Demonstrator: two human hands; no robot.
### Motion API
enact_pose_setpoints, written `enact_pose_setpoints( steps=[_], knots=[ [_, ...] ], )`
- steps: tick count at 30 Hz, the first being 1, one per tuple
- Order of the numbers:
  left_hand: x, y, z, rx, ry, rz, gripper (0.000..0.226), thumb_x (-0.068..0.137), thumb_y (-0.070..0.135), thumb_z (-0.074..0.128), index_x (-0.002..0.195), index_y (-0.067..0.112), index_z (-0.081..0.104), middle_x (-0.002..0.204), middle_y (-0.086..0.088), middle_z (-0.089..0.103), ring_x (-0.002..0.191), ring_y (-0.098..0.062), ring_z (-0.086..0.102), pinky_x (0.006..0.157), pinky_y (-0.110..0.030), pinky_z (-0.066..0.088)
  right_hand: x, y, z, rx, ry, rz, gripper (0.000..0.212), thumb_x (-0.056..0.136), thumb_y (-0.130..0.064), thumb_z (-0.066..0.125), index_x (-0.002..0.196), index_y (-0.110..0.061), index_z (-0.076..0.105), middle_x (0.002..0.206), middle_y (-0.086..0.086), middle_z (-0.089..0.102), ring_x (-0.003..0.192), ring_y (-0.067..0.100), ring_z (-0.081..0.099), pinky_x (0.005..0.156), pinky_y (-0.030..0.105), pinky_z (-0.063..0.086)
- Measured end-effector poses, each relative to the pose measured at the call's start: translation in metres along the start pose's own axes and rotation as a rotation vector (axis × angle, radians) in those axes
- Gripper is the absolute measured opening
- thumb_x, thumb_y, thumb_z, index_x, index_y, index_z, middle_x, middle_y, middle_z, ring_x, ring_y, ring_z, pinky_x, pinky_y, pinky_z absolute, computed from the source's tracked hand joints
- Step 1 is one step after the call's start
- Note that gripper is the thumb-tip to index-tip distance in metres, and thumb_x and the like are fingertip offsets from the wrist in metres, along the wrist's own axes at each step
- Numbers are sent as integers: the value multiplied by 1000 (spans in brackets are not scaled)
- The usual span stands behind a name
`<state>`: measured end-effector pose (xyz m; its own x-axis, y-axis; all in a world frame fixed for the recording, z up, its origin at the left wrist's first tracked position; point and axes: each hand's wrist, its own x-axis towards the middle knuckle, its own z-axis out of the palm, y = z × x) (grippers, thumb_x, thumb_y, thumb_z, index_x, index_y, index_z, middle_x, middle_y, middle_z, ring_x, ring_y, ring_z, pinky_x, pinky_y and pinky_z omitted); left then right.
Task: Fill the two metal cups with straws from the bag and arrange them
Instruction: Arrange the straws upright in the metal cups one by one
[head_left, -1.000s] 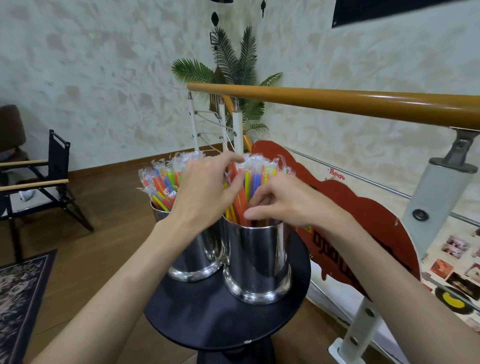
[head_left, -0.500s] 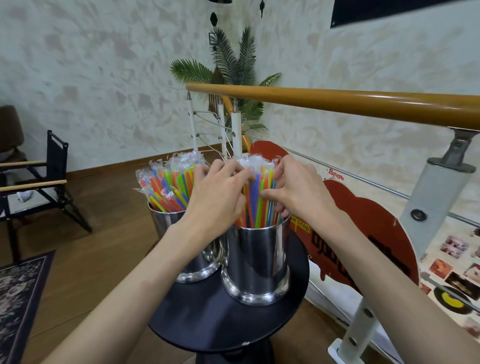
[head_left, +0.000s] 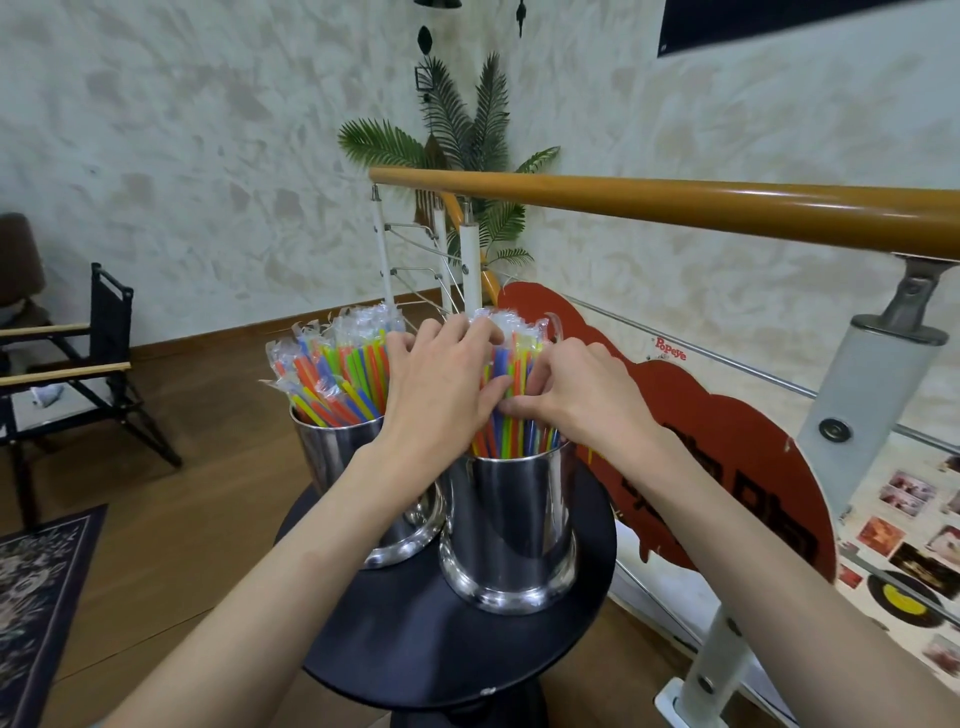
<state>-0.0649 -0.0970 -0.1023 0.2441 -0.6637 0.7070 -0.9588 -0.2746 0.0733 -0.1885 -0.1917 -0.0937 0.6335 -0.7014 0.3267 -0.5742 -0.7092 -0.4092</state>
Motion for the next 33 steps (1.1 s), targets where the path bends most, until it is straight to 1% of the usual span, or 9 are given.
enact_pose_setpoints(
  steps=[3, 7, 12, 14, 18, 23, 26, 30, 33],
  knots=[
    [1, -2, -1, -17, -38, -14, 36, 91, 45, 66, 122, 32, 56, 118, 10, 60, 110, -18, 51, 90, -38, 25, -2, -1, -1, -18, 3, -10, 33, 80, -54, 80, 74, -25, 65, 83, 0, 69, 85, 21, 65, 72, 41, 58],
    [1, -4, -2, -23, -66, -22, 37, 89, 45, 68, 121, 32, 57, 116, 10, 59, 110, -18, 50, 90, -37, 23, -3, -3, 0, -40, 17, -12, 27, 85, -46, 77, 73, -28, 60, 81, -4, 69, 81, 18, 67, 62, 32, 52],
    [1, -3, -4, -16, -93, -25, 35, 88, 45, 68, 119, 32, 59, 114, 11, 57, 109, -17, 49, 91, -38, 23, -4, -5, 2, -20, 28, 1, 28, 81, -53, 78, 74, -30, 63, 83, -3, 70, 85, 19, 66, 69, 35, 55],
    [1, -2, -5, -19, -100, -25, 33, 87, 44, 68, 117, 31, 60, 112, 11, 56, 108, -17, 49, 89, -38, 23, -4, -6, 3, 3, 37, 3, 30, 79, -56, 78, 74, -29, 67, 79, -4, 71, 83, 17, 67, 71, 38, 58],
    [1, -2, -7, -25, -118, -19, 30, 87, 43, 67, 113, 32, 59, 104, 15, 47, 106, -16, 47, 84, -34, 17, -4, -6, 3, 37, 8, 21, 26, 82, -44, 79, 71, -22, 70, 61, -5, 70, 74, 12, 69, 72, 38, 59],
    [-1, -3, -6, -73, -87, -10, 20, 87, 44, 67, 102, 33, 59, 98, 16, 48, 101, -13, 48, 83, -33, 17, -3, -6, 5, 43, 4, 38, 19, 83, -35, 77, 73, -24, 65, 59, -7, 70, 74, 12, 69, 73, 39, 59],
    [-2, -1, -6, -66, -50, 7, 22, 88, 50, 65, 98, 32, 59, 96, 15, 51, 97, -13, 48, 82, -34, 18, -2, -6, 5, 24, -14, 43, 16, 85, -33, 74, 79, -25, 62, 59, -7, 70, 77, 12, 68, 71, 34, 55],
    [-3, -2, -7, -47, -20, 14, 18, 90, 40, 66, 98, 30, 53, 97, 14, 54, 96, -16, 52, 82, -34, 19, 0, -4, 4, 39, -35, 44, 19, 88, -37, 75, 80, -24, 63, 54, -9, 68, 64, 5, 64, 60, 29, 48],
    [-3, -1, -8, -19, -14, 6, 20, 90, 33, 66, 104, 28, 52, 105, 11, 57, 97, -17, 52, 82, -32, 16, 1, -3, 2, 76, -48, 43, 21, 89, -37, 75, 78, -23, 63, 53, -8, 68, 56, 4, 64, 61, 29, 50]
  ],
)
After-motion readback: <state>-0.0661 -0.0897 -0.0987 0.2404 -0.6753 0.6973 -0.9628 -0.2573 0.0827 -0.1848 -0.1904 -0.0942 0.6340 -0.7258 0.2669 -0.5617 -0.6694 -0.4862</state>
